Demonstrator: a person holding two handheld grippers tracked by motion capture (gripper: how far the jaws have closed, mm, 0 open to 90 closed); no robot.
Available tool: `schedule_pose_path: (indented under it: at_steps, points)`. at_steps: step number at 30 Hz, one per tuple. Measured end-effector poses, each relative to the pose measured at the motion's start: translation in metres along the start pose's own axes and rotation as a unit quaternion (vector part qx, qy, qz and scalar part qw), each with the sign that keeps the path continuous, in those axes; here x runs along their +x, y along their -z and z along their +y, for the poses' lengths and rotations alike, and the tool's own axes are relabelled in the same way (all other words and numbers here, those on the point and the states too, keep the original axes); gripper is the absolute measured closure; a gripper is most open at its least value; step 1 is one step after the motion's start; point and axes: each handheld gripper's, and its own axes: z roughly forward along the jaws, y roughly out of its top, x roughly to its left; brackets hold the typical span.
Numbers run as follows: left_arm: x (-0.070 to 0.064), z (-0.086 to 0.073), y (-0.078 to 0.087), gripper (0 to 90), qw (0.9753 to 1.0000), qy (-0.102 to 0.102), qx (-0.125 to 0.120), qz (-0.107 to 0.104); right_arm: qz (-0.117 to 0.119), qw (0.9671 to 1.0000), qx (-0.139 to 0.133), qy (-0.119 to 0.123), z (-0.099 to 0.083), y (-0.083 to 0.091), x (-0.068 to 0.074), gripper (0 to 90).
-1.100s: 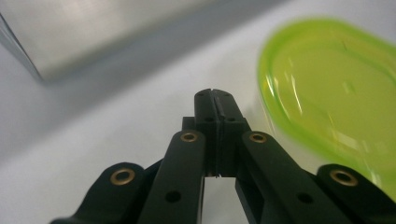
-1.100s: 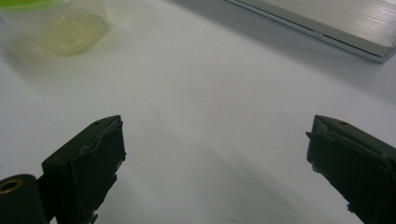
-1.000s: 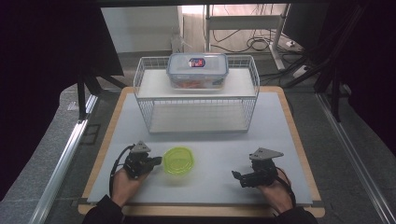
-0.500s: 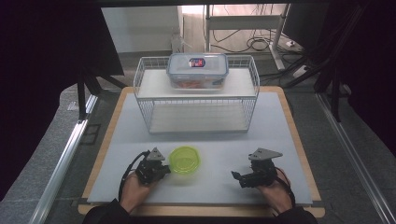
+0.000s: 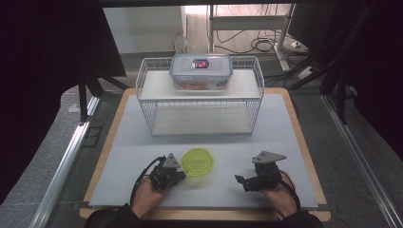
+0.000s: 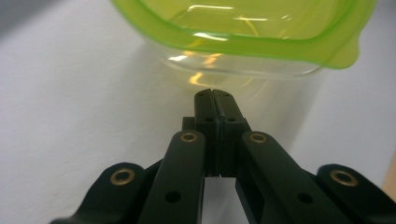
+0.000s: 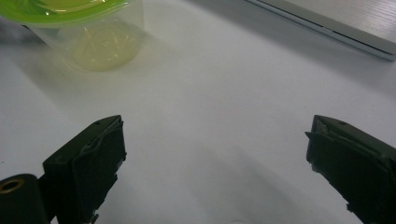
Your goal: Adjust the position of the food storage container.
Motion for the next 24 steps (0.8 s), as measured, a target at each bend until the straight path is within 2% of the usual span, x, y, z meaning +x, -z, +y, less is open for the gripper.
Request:
schedule_pose_path:
  at_steps: [1, 2, 3, 6, 7, 9, 10, 14, 15, 16, 20, 24]
  points:
    - [0.002, -0.001, 0.003, 88.5, 1.0, 0.001, -0.004, 0.005, 0.001, 1.0, -0.001, 0.0, 0.0, 0.0, 0.0, 4.6]
    - [0.002, -0.001, 0.007, 83.9, 0.9999, 0.004, -0.01, 0.01, 0.001, 1.0, -0.002, 0.001, 0.0, -0.001, 0.0, 4.6]
    - [0.003, -0.002, 0.01, 83.9, 0.9997, 0.003, -0.013, 0.02, 0.001, 1.0, -0.002, 0.001, 0.0, -0.001, 0.0, 4.6]
    - [0.006, -0.007, 0.022, 71.8, 0.9989, 0.0, -0.027, 0.039, 0.002, 1.0, -0.003, 0.0, 0.0, 0.0, 0.001, 4.7]
    - [0.007, -0.009, 0.026, 61.8, 0.9986, 0.001, -0.032, 0.041, 0.004, 1.0, -0.004, -0.002, 0.0, -0.001, 0.001, 4.7]
    - [0.008, -0.012, 0.032, 53.3, 0.9979, 0.004, -0.044, 0.047, 0.005, 1.0, -0.004, 0.0, 0.0, -0.001, 0.001, 4.6]
    - [0.008, -0.014, 0.035, 53.3, 0.9975, 0.002, -0.049, 0.052, 0.005, 1.0, -0.004, 0.0, 0.0, -0.001, 0.001, 4.6]
    - [0.009, -0.021, 0.041, 34.3, 0.9964, -0.003, -0.057, 0.063, 0.009, 0.9999, -0.006, -0.002, 0.001, 0.0, 0.001, 4.6]
    - [0.009, -0.023, 0.041, 25.0, 0.9965, -0.004, -0.056, 0.062, 0.01, 0.9999, -0.008, -0.002, 0.0, 0.0, 0.001, 4.6]
    - [0.01, -0.025, 0.042, 21.7, 0.9964, -0.004, -0.056, 0.064, 0.012, 0.9999, -0.008, -0.003, 0.001, 0.0, 0.001, 4.6]
    - [0.012, -0.03, 0.045, 15.1, 0.9959, -0.003, -0.061, 0.066, 0.016, 0.9998, -0.01, -0.005, 0.001, 0.0, 0.0, 4.6]
    - [0.012, -0.031, 0.048, 10.8, 0.9953, -0.004, -0.077, 0.059, 0.021, 0.9996, -0.013, -0.011, 0.001, -0.001, 0.001, 4.6]
